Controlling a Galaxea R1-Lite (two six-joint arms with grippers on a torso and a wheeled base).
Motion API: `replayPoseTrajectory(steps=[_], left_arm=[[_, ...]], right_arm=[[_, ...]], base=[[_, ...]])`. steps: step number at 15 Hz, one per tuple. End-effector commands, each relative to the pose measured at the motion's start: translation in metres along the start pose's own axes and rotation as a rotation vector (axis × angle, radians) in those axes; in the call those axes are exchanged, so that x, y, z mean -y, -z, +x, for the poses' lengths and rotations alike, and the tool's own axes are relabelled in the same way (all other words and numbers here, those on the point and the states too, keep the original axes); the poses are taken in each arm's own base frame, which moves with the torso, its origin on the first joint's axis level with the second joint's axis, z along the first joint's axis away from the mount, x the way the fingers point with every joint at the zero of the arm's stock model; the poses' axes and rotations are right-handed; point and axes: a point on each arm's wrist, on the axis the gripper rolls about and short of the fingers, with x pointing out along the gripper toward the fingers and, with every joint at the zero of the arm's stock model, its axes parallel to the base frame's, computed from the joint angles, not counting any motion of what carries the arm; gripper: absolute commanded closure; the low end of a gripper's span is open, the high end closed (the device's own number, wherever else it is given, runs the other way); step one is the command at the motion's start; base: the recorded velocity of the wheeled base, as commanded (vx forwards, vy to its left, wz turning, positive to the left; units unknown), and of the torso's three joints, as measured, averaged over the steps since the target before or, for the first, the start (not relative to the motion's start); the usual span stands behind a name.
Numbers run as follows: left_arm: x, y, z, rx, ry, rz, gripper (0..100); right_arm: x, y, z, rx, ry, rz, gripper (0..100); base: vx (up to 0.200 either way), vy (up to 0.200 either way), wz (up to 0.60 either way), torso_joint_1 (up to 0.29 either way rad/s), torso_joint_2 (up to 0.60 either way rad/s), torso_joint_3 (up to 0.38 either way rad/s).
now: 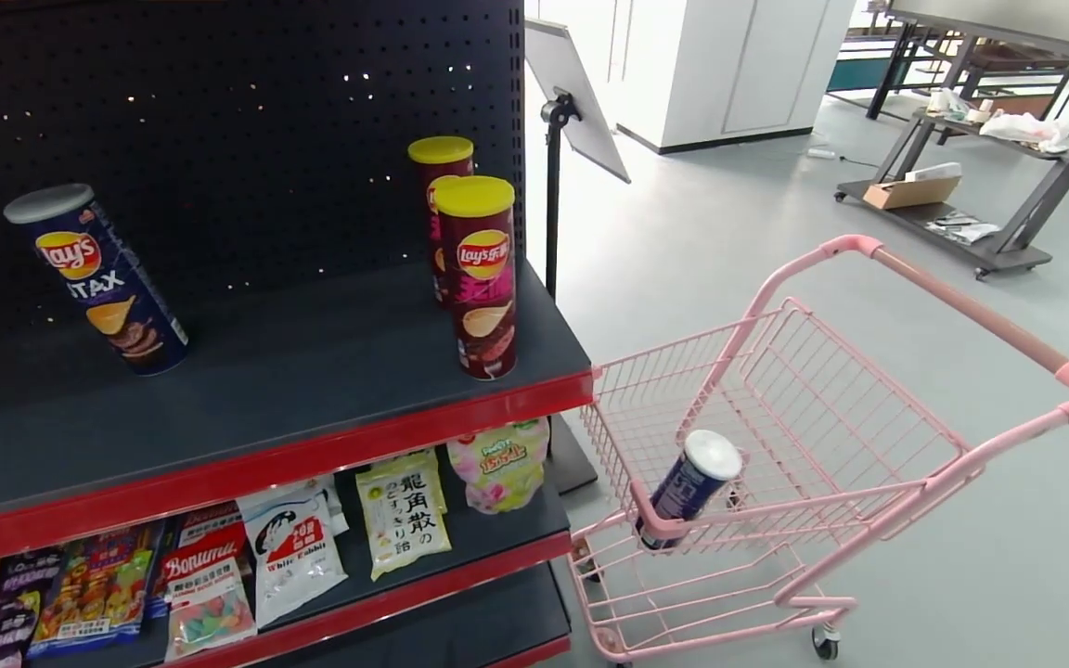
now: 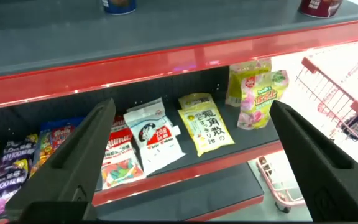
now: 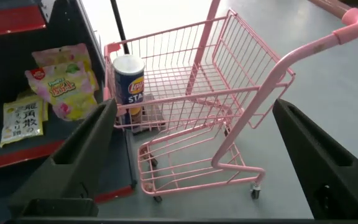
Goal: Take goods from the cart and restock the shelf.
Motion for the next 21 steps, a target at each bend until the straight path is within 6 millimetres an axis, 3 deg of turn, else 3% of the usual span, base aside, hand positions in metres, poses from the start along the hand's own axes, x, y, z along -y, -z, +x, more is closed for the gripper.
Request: replayPoseTrajectory(steps=[1, 12, 21], left_arm=[[0.0, 0.0, 0.0001, -0.001, -0.001, 0.0, 0], [0.0, 0.0, 0.0001, -0.001, -0.001, 0.0, 0], [0.0, 0.0, 0.0001, -0.001, -0.001, 0.0, 0]], right_arm=[[0.0, 0.0, 0.0001, -0.001, -0.002, 0.0, 0], [0.0, 0.0, 0.0001, -0.001, -0.002, 0.0, 0], [0.0, 0.0, 0.0001, -0.001, -0.002, 0.0, 0]], base=[[0.0, 0.0, 0.0, -0.139, 0.33, 0.193], [0.0, 0.0, 0.0, -0.14, 0.37, 0.223], [0.0, 0.0, 0.0, -0.168, 0.52, 0.354]])
